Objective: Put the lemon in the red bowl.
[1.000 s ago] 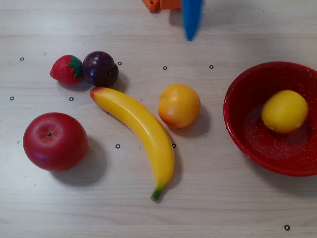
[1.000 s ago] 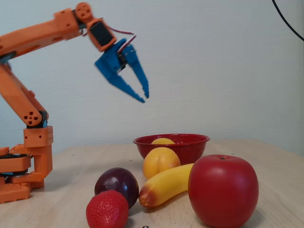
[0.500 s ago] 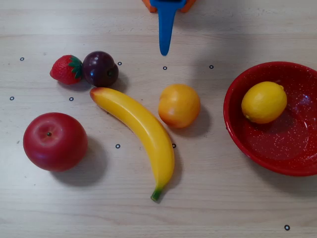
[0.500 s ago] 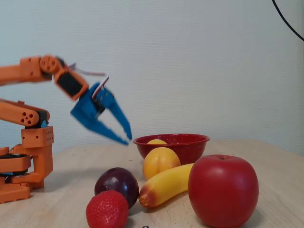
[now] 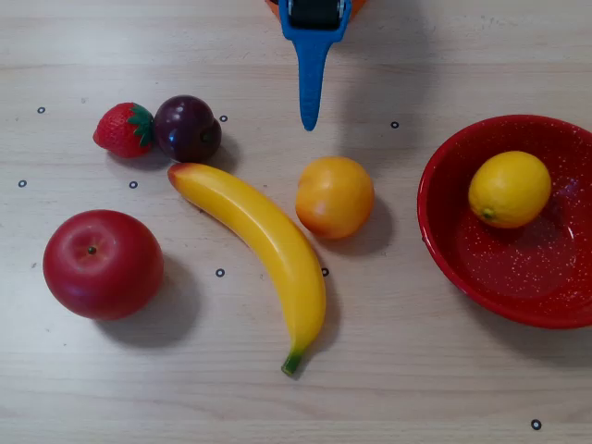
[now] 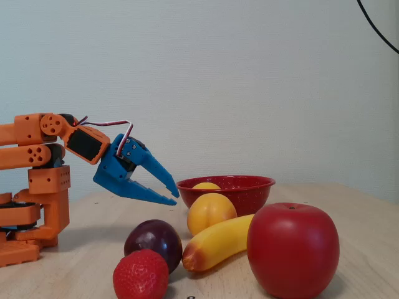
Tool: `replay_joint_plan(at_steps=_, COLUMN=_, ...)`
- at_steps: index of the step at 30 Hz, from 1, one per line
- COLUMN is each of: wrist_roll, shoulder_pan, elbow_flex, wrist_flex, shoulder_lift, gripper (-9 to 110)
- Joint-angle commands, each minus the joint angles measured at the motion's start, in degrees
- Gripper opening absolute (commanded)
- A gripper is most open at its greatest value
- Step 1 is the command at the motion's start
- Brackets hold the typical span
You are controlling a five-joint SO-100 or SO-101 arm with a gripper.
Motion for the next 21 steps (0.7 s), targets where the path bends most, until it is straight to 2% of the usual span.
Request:
replay_joint_plan(at_steps=1, wrist_roll=-0.8, shoulder_pan=-1.4, elbow_flex=0.8, wrist_flex=1.6, shoulder_lift=1.8, gripper=0)
replay_joint_plan(at_steps=11, wrist_roll=-5.3, shoulder_pan=-1.8, elbow_flex=0.8, wrist_flex=12.0, shoulder_lift=5.3, gripper=0)
replay_joint_plan(at_steps=21, wrist_roll=-7.4, shoulder_pan=-1.9, elbow_flex=0.8, wrist_flex=12.1, shoulder_lift=5.3, gripper=0)
